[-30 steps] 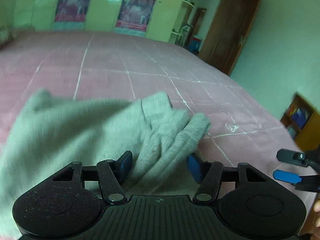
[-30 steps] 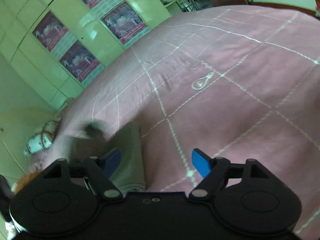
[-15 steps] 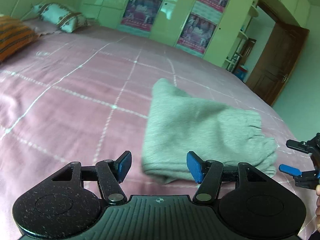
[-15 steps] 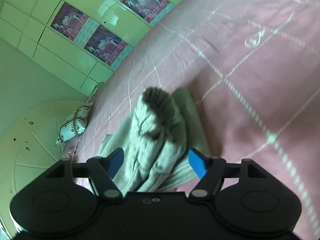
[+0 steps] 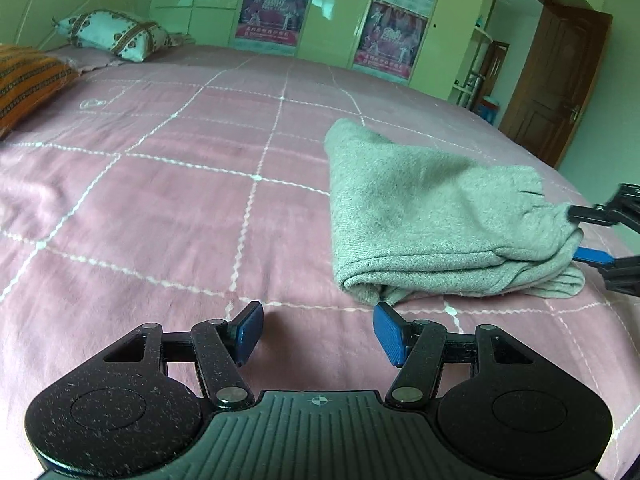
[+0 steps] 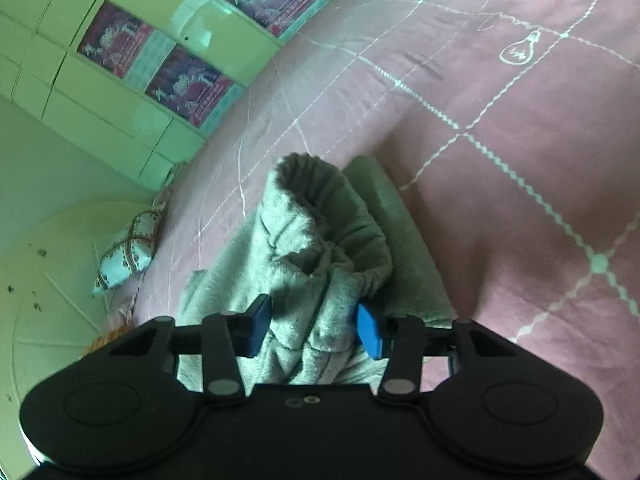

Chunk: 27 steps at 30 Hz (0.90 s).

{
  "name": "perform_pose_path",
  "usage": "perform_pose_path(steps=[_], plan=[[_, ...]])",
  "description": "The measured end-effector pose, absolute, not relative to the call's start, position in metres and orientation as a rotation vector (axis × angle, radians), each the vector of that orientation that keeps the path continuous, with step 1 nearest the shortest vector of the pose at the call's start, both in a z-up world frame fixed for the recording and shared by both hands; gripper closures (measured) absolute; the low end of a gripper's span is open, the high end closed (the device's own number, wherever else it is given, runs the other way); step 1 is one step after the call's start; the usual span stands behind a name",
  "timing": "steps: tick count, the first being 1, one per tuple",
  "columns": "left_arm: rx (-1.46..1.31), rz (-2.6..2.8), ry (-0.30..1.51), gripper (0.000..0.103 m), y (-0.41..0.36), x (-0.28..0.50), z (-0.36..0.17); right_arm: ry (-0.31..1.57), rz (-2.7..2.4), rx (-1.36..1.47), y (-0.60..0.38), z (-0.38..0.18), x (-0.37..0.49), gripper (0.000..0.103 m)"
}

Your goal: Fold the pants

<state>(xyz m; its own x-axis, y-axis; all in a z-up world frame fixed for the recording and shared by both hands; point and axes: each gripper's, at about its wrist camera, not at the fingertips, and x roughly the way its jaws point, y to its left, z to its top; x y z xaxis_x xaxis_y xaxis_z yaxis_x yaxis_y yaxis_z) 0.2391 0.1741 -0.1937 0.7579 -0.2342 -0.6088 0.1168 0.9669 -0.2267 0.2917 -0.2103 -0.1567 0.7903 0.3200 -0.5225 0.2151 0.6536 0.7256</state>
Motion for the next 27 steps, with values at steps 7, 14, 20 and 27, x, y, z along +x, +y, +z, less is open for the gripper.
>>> perform_pose_path(steps=[7, 14, 20, 27], plan=[[-0.17, -0.186, 0.679, 0.043, 0.165, 0.245, -0.197, 0.606, 0.096, 0.882, -0.212, -0.145, 0.262, 0.064], [-0.165, -0.153, 0.685, 0.043, 0.163, 0.248, -0.198, 0.666, 0.078, 0.822, -0.202, -0.152, 0.306, 0.065], [-0.173, -0.146, 0.678, 0.043, 0.161, 0.249, -0.2, 0.641, 0.098, 0.803, -0.199, -0.137, 0.302, 0.069], [-0.183, -0.133, 0.667, 0.043, 0.16, 0.251, -0.202, 0.691, 0.116, 0.972, -0.21, -0.159, 0.287, 0.07]])
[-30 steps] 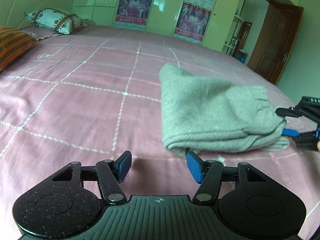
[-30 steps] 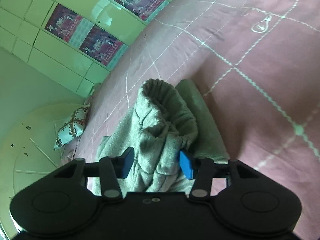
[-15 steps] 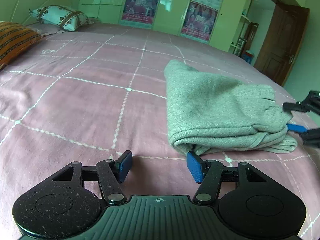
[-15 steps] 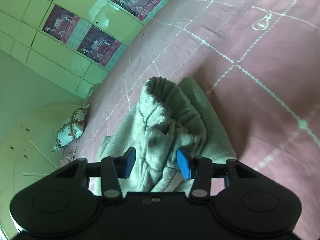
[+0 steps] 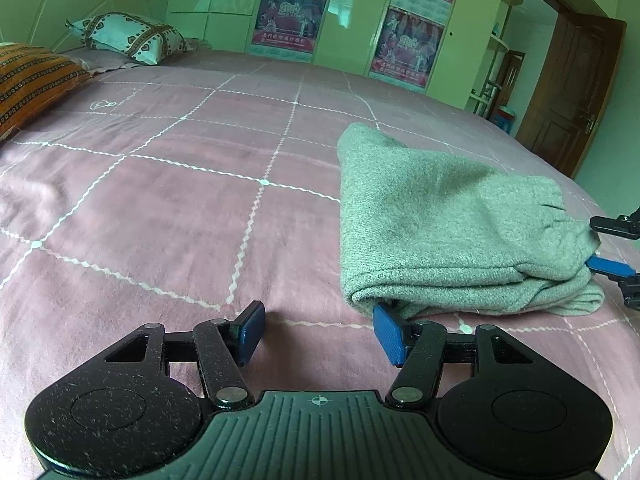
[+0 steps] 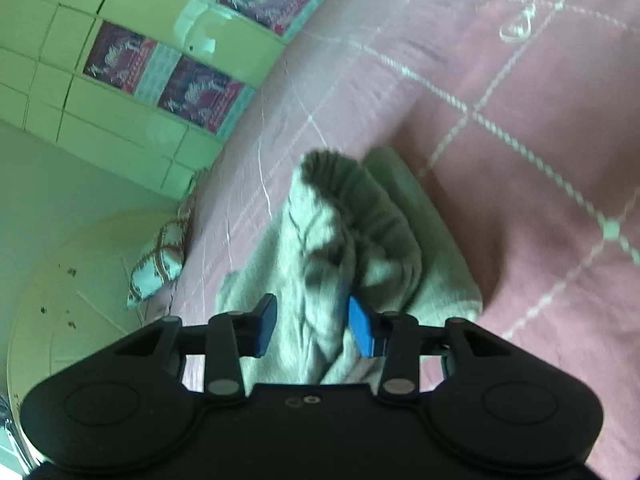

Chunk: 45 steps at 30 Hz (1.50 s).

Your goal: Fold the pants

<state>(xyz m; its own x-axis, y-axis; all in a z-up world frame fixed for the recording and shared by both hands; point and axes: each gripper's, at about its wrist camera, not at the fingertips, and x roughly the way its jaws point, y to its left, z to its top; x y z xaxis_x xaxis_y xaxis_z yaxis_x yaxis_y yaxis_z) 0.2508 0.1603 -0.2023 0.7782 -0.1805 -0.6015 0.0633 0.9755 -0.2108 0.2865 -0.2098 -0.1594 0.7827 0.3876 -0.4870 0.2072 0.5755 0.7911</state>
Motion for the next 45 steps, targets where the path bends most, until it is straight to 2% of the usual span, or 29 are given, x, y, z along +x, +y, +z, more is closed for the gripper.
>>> perform_pose_path(steps=[5, 7, 8, 9, 11, 16, 17, 19, 22, 23, 25, 26, 30, 40, 41, 42, 45], plan=[[-0.184, -0.123, 0.67, 0.043, 0.16, 0.253, -0.202, 0.686, 0.113, 0.948, -0.202, -0.16, 0.299, 0.067], [-0.184, -0.118, 0.673, 0.043, 0.16, 0.256, -0.202, 0.726, 0.103, 0.904, -0.196, -0.163, 0.312, 0.069], [-0.179, -0.113, 0.677, 0.043, 0.159, 0.258, -0.202, 0.757, 0.1, 0.887, -0.193, -0.165, 0.319, 0.071], [-0.175, -0.103, 0.682, 0.043, 0.159, 0.26, -0.201, 0.773, 0.091, 0.867, -0.19, -0.165, 0.324, 0.084], [-0.185, -0.097, 0.682, 0.043, 0.159, 0.262, -0.201, 0.78, 0.091, 0.814, -0.184, -0.157, 0.328, 0.088], [-0.212, -0.101, 0.671, 0.041, 0.161, 0.261, -0.203, 0.515, 0.237, 0.709, -0.172, -0.095, 0.291, 0.089], [-0.215, -0.102, 0.671, 0.04, 0.162, 0.261, -0.203, 0.508, 0.221, 0.68, -0.172, -0.096, 0.288, 0.09], [-0.214, -0.103, 0.673, 0.04, 0.162, 0.261, -0.204, 0.61, 0.123, 0.738, -0.187, -0.124, 0.296, 0.089], [-0.213, -0.104, 0.671, 0.04, 0.164, 0.26, -0.206, 0.754, 0.091, 0.868, -0.208, -0.157, 0.299, 0.081], [-0.217, -0.103, 0.671, 0.04, 0.164, 0.26, -0.207, 0.727, 0.098, 0.867, -0.21, -0.153, 0.291, 0.074], [-0.218, -0.1, 0.67, 0.04, 0.163, 0.261, -0.208, 0.677, 0.063, 0.816, -0.211, -0.141, 0.272, 0.053], [-0.215, -0.099, 0.669, 0.04, 0.163, 0.261, -0.208, 0.658, 0.047, 0.821, -0.213, -0.139, 0.263, 0.048], [-0.217, -0.103, 0.669, 0.039, 0.163, 0.261, -0.208, 0.71, 0.051, 0.887, -0.222, -0.154, 0.261, 0.051], [-0.22, -0.107, 0.664, 0.039, 0.163, 0.26, -0.209, 0.786, 0.042, 0.966, -0.21, -0.175, 0.296, 0.05], [-0.221, -0.112, 0.661, 0.039, 0.162, 0.259, -0.207, 0.805, 0.04, 0.947, -0.206, -0.178, 0.302, 0.053], [-0.218, -0.128, 0.655, 0.039, 0.16, 0.258, -0.205, 0.817, 0.035, 0.913, -0.201, -0.177, 0.306, 0.064], [-0.145, -0.213, 0.639, 0.039, 0.145, 0.26, -0.201, 0.769, 0.08, 0.801, -0.185, -0.148, 0.312, 0.074]])
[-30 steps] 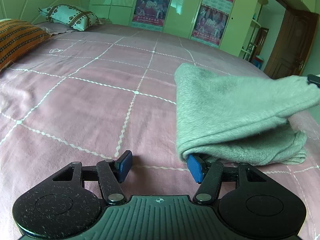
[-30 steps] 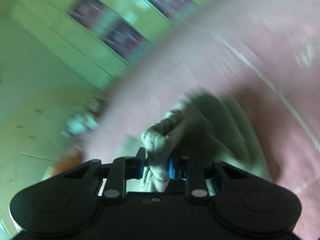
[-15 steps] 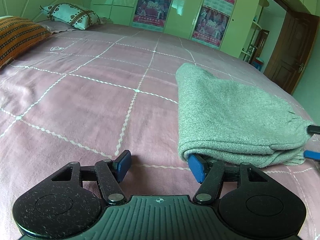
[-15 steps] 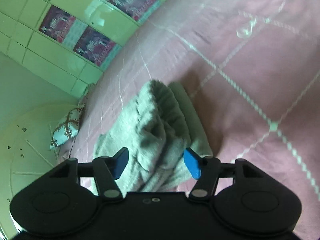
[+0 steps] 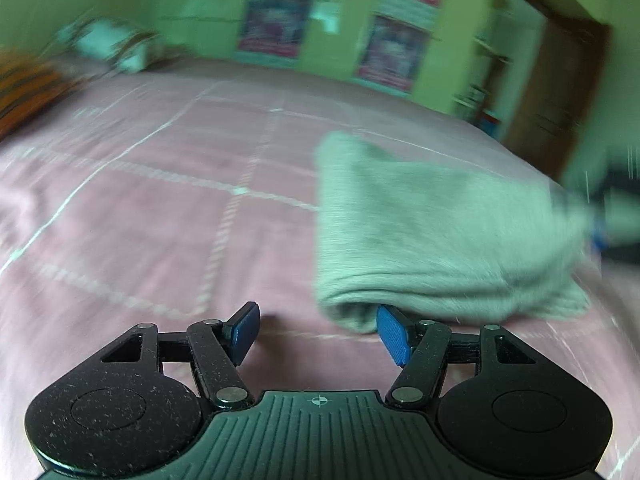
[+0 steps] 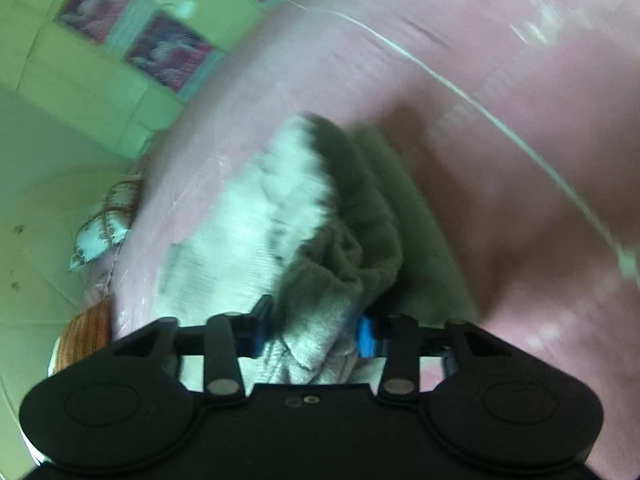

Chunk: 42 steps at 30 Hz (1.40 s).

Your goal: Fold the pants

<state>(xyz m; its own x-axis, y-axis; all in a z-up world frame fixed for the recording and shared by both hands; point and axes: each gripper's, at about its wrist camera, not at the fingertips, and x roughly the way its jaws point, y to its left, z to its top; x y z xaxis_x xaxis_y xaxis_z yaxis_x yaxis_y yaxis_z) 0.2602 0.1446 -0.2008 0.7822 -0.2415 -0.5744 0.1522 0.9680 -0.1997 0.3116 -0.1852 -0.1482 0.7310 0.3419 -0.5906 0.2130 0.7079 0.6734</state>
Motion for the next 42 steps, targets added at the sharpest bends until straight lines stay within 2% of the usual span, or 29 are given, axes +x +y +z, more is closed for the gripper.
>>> perform_pose_path(steps=[3, 6, 8, 10, 13, 15, 19, 23, 25, 27, 31, 32, 33, 34, 35, 38, 40, 41, 42], plan=[[-0.094, -0.114, 0.633, 0.039, 0.138, 0.281, -0.195, 0.636, 0.197, 0.773, -0.171, -0.096, 0.31, 0.075], [-0.201, -0.063, 0.588, 0.026, 0.159, 0.286, -0.191, 0.531, 0.261, 0.736, -0.165, -0.054, 0.302, 0.075], [-0.165, -0.06, 0.567, 0.026, 0.157, 0.283, -0.193, 0.487, 0.248, 0.725, -0.173, -0.047, 0.291, 0.076], [-0.206, -0.05, 0.602, 0.026, 0.161, 0.284, -0.205, 0.5, 0.17, 0.676, -0.182, -0.076, 0.289, 0.076], [-0.222, -0.053, 0.609, 0.026, 0.163, 0.279, -0.213, 0.826, -0.012, 0.83, -0.207, -0.171, 0.313, 0.079], [-0.233, -0.054, 0.611, 0.026, 0.165, 0.28, -0.214, 0.75, 0.026, 0.817, -0.207, -0.174, 0.299, 0.078], [-0.23, -0.061, 0.607, 0.026, 0.164, 0.279, -0.215, 0.739, 0.032, 0.81, -0.206, -0.168, 0.296, 0.078], [-0.22, -0.081, 0.608, 0.024, 0.163, 0.28, -0.218, 0.612, 0.089, 0.805, -0.206, -0.139, 0.284, 0.079], [-0.195, -0.08, 0.619, 0.022, 0.159, 0.282, -0.218, 0.666, 0.047, 0.762, -0.211, -0.155, 0.296, 0.079], [-0.19, -0.082, 0.632, 0.022, 0.16, 0.281, -0.215, 0.771, 0.009, 0.862, -0.229, -0.187, 0.31, 0.078], [-0.192, -0.099, 0.658, 0.02, 0.164, 0.273, -0.209, 0.733, 0.067, 0.808, -0.235, -0.163, 0.296, 0.068], [-0.195, -0.103, 0.668, 0.014, 0.166, 0.27, -0.207, 0.709, 0.082, 0.769, -0.237, -0.155, 0.289, 0.064], [-0.196, -0.11, 0.674, 0.001, 0.167, 0.266, -0.205, 0.691, 0.102, 0.748, -0.238, -0.15, 0.282, 0.054], [-0.194, -0.115, 0.675, 0.0, 0.17, 0.261, -0.204, 0.68, 0.116, 0.737, -0.24, -0.147, 0.275, 0.044], [-0.197, -0.119, 0.676, 0.0, 0.174, 0.256, -0.202, 0.677, 0.121, 0.732, -0.242, -0.146, 0.27, 0.026], [-0.321, -0.17, 0.668, 0.0, 0.199, 0.248, -0.195, 0.649, 0.131, 0.788, -0.258, -0.147, 0.263, 0.025], [-0.388, -0.187, 0.643, 0.0, 0.213, 0.25, -0.189, 0.643, 0.126, 0.845, -0.269, -0.151, 0.261, 0.019], [-0.424, -0.201, 0.648, 0.0, 0.217, 0.256, -0.187, 0.65, 0.121, 0.867, -0.27, -0.151, 0.259, 0.014], [-0.467, -0.219, 0.652, 0.0, 0.22, 0.263, -0.186, 0.664, 0.119, 0.887, -0.273, -0.155, 0.259, 0.014]])
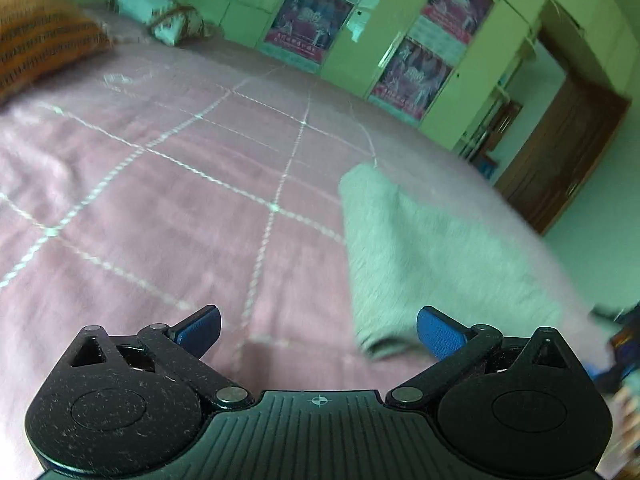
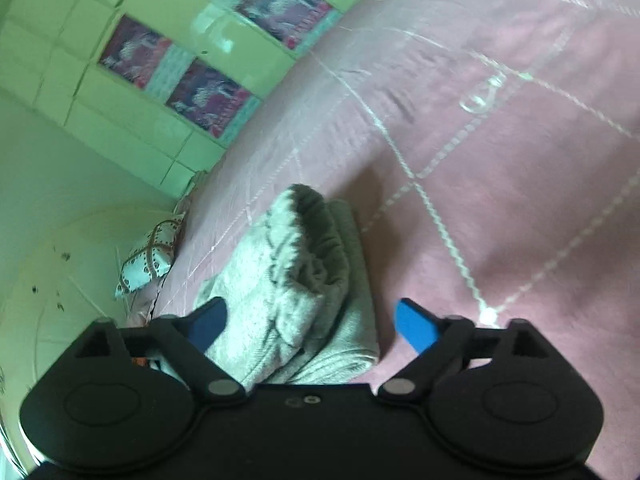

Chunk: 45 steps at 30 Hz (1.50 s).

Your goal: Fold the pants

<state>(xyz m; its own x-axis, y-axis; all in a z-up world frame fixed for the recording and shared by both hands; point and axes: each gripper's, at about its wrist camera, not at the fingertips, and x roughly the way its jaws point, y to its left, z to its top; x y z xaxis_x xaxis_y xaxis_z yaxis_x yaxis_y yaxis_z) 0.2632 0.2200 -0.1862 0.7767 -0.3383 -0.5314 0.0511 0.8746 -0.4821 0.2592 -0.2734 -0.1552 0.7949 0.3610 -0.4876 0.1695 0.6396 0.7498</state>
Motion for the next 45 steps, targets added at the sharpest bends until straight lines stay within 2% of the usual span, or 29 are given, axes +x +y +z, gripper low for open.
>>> perform_pose_path(steps=[3, 8, 11, 14, 16, 20, 21, 24, 28, 29, 30, 31, 33, 34, 35, 36, 38, 45], plan=[[-0.596, -0.302, 0.675, 0.0, 0.217, 0.289, -0.191, 0.684, 0.137, 0.93, -0.271, -0.171, 0.264, 0.014], [-0.601, -0.365, 0.758, 0.0, 0.188, 0.337, -0.21, 0.691, 0.149, 0.971, -0.265, -0.189, 0.278, 0.015], [-0.645, -0.419, 0.813, 0.008, 0.175, 0.361, -0.226, 0.694, 0.188, 0.958, -0.26, -0.194, 0.29, 0.022], [-0.714, -0.451, 0.809, 0.011, 0.173, 0.376, -0.236, 0.688, 0.229, 0.938, -0.259, -0.197, 0.299, 0.024], [-0.762, -0.468, 0.812, 0.015, 0.173, 0.382, -0.242, 0.685, 0.246, 0.942, -0.262, -0.201, 0.302, 0.028], [-0.767, -0.484, 0.834, 0.032, 0.17, 0.394, -0.249, 0.689, 0.298, 0.95, -0.265, -0.205, 0.307, 0.035], [-0.758, -0.481, 0.841, 0.038, 0.168, 0.396, -0.251, 0.696, 0.302, 0.939, -0.264, -0.205, 0.308, 0.042], [-0.763, -0.483, 0.856, 0.043, 0.17, 0.401, -0.253, 0.71, 0.287, 0.934, -0.268, -0.208, 0.312, 0.048], [-0.746, -0.485, 0.858, 0.043, 0.161, 0.409, -0.255, 0.694, 0.296, 0.958, -0.265, -0.212, 0.307, 0.046], [-0.744, -0.488, 0.864, 0.046, 0.158, 0.412, -0.254, 0.707, 0.307, 0.964, -0.261, -0.213, 0.311, 0.042], [-0.725, -0.489, 0.876, 0.056, 0.157, 0.415, -0.252, 0.722, 0.309, 0.96, -0.257, -0.213, 0.316, 0.038], [-0.717, -0.494, 0.889, 0.061, 0.153, 0.418, -0.252, 0.745, 0.313, 0.938, -0.252, -0.211, 0.323, 0.035], [-0.731, -0.498, 0.888, 0.071, 0.155, 0.419, -0.254, 0.796, 0.331, 0.883, -0.242, -0.206, 0.336, 0.017], [-0.744, -0.5, 0.881, 0.076, 0.156, 0.418, -0.252, 0.813, 0.338, 0.867, -0.238, -0.204, 0.34, 0.017], [-0.768, -0.507, 0.86, 0.079, 0.159, 0.417, -0.249, 0.835, 0.305, 0.845, -0.234, -0.199, 0.344, 0.049], [-0.778, -0.518, 0.834, 0.08, 0.16, 0.415, -0.244, 0.849, 0.284, 0.805, -0.23, -0.193, 0.346, 0.06], [-0.773, -0.55, 0.774, 0.08, 0.16, 0.415, -0.226, 0.797, 0.342, 0.803, -0.233, -0.175, 0.342, 0.063], [-0.744, -0.568, 0.634, 0.08, 0.173, 0.464, -0.171, 0.682, 0.452, 0.761, -0.236, -0.11, 0.381, 0.063]])
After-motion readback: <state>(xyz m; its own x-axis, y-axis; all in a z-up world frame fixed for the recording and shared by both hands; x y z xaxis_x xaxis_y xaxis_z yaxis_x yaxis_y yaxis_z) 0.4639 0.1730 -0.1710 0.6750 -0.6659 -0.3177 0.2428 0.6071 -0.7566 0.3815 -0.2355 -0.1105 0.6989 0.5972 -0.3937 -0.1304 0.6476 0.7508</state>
